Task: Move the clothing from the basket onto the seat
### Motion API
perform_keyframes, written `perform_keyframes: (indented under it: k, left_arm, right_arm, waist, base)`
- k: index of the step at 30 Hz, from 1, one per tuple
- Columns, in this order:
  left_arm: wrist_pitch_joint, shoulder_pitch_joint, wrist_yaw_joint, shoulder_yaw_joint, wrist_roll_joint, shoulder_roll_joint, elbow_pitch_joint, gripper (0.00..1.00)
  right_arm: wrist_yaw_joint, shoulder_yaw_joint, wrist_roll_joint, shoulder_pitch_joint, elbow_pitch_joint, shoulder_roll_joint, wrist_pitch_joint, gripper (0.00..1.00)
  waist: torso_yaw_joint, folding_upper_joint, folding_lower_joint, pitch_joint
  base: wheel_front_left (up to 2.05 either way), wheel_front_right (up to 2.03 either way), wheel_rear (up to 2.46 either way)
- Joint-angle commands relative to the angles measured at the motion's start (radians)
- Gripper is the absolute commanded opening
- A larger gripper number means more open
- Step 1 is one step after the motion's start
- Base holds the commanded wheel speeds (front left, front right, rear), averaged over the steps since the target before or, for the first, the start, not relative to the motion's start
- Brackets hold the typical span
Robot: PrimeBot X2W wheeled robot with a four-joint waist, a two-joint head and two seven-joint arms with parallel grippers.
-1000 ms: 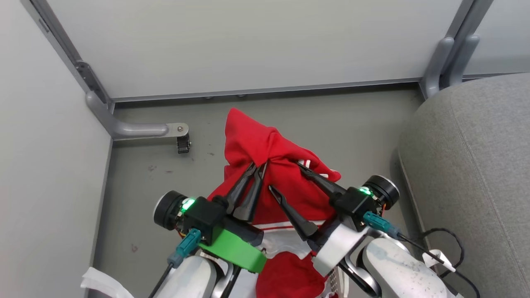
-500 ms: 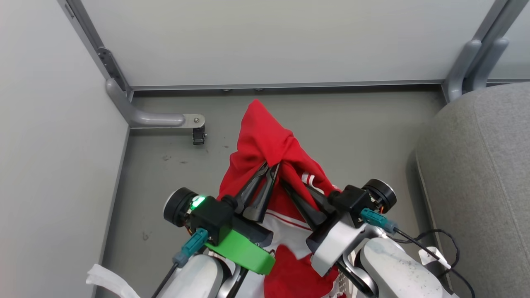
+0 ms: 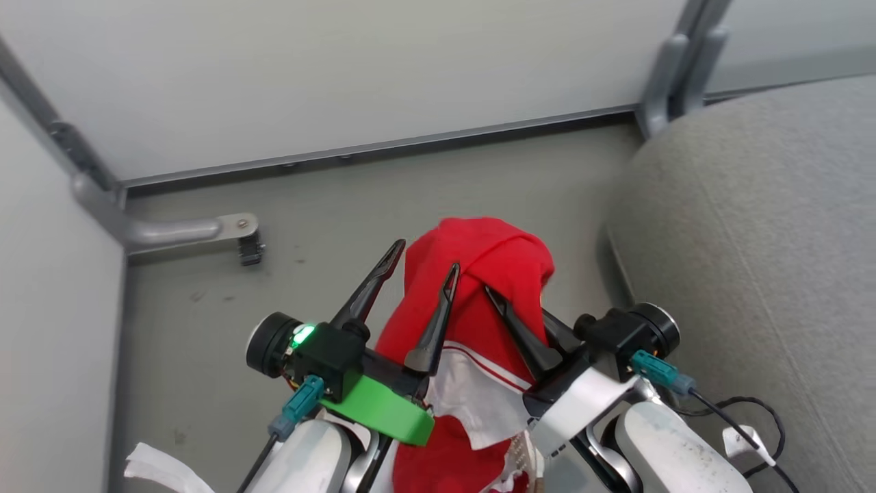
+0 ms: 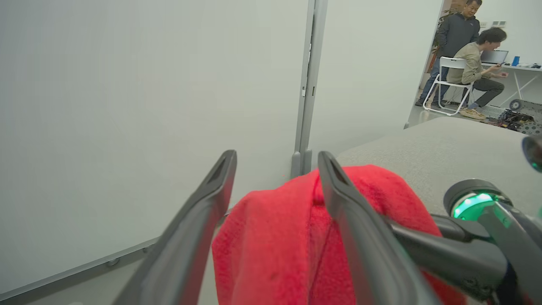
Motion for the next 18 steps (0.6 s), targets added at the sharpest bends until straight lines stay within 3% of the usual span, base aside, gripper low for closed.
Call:
perform_keyframes:
  k: [1, 11, 18]
  left_arm:
    - [-0.001, -0.001, -0.003, 0.002, 0.008, 0.002, 0.002, 1.0]
    - [-0.001, -0.022, -0.003, -0.005, 0.034, 0.008, 0.021, 1.0]
    - [-0.001, -0.028, -0.003, -0.006, 0.038, 0.026, 0.027, 1.0]
  right_arm:
    - [-0.001, -0.013, 0.008, 0.013, -0.012, 0.0, -0.002, 0.0]
    - [-0.001, -0.074, 0.009, 0.055, -0.038, 0.018, -0.002, 0.0]
    - [-0.001, -0.115, 0.009, 0.086, -0.041, 0.03, -0.002, 0.0]
  waist:
    - [-0.12, 0.0, 0.0, 0.012]
    - [-0.331, 0.0, 0.0, 0.044]
    - [-0.429, 0.0, 0.0, 0.058]
  base:
    - [0.0, 0.0, 0.0]
    - [0.0, 0.0, 0.0]
    - [0.0, 0.0, 0.0]
